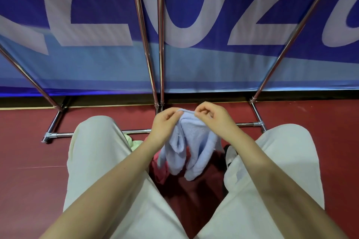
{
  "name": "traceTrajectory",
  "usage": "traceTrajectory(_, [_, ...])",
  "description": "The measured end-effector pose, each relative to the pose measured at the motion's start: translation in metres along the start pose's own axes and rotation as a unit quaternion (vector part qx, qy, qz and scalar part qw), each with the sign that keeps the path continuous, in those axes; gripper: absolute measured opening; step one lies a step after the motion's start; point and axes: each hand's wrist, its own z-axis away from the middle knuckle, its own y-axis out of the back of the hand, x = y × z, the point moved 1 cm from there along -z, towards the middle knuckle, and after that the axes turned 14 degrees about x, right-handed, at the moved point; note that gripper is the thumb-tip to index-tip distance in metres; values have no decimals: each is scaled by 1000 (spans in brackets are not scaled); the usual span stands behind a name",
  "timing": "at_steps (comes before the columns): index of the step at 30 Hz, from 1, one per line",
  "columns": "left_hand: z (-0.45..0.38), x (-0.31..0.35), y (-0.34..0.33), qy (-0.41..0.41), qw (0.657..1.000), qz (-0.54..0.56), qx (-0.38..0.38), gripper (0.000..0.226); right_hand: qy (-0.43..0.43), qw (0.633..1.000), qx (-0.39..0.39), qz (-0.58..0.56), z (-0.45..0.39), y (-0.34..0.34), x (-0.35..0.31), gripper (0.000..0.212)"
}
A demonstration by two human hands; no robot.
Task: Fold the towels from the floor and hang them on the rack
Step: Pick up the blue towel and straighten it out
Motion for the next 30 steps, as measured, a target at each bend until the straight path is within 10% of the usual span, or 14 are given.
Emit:
traceTrajectory(21, [-25,-4,61,66,984,26,161,25,-68,985,-81,139,34,1,99,21])
traceTrajectory(30, [-42,-6,99,156,921,99,343,14,-116,976,-100,155,36,5,112,31])
